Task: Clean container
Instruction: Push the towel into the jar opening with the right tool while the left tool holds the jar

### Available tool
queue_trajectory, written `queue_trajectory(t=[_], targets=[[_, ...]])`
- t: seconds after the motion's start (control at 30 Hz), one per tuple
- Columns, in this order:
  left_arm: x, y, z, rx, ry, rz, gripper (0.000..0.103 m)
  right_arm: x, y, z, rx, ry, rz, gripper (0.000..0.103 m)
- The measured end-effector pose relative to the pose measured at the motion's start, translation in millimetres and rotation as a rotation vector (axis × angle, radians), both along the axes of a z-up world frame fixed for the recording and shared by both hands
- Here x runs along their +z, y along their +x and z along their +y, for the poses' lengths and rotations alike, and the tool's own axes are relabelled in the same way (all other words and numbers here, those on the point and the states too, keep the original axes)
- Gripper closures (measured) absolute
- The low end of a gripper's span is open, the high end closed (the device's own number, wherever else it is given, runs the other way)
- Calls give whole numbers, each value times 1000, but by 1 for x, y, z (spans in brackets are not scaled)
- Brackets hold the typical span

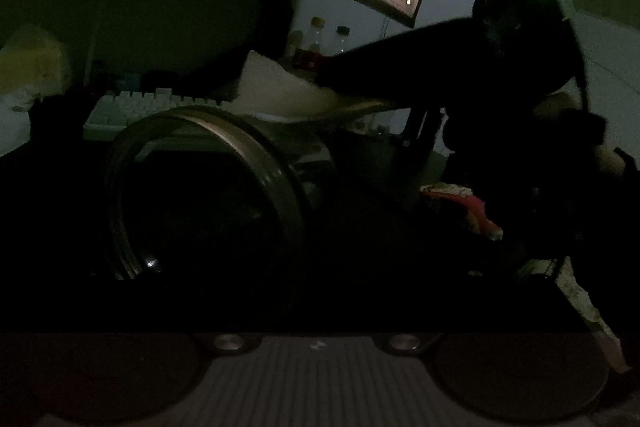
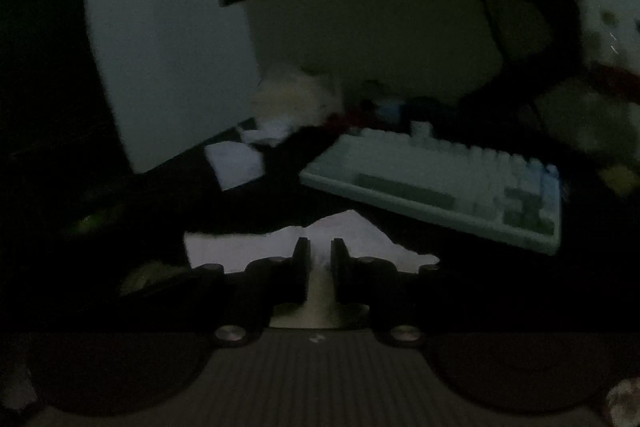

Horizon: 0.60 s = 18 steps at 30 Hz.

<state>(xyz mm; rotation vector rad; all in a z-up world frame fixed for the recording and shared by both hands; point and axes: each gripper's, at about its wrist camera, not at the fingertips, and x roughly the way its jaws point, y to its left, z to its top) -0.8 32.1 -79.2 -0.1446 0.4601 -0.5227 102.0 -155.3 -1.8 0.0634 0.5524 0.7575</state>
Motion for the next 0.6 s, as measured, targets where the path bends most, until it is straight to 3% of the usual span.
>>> queue_trajectory(t=[0.13,0.2,0.27,0.37,0.43,0.6], targets=[[0,-1,-4,-3,20,-1,0,6,-25,13,168,32,-50,89],[1,-1,-5,-9,20,7,0,7,-32,14,195,39,-60,89],[1,0,-5,-10,17,9,0,5,-26,9,174,47,-48,90],[2,1,-3,-11,9,14,0,-1,-7,-3,27,12,-34,90],[2,2,-2,-12,-1,18,0,-3,1,-7,-7,33,4,89],[2,4,-2,-11,-8,18,0,2,-21,2,196,91,-29,88]])
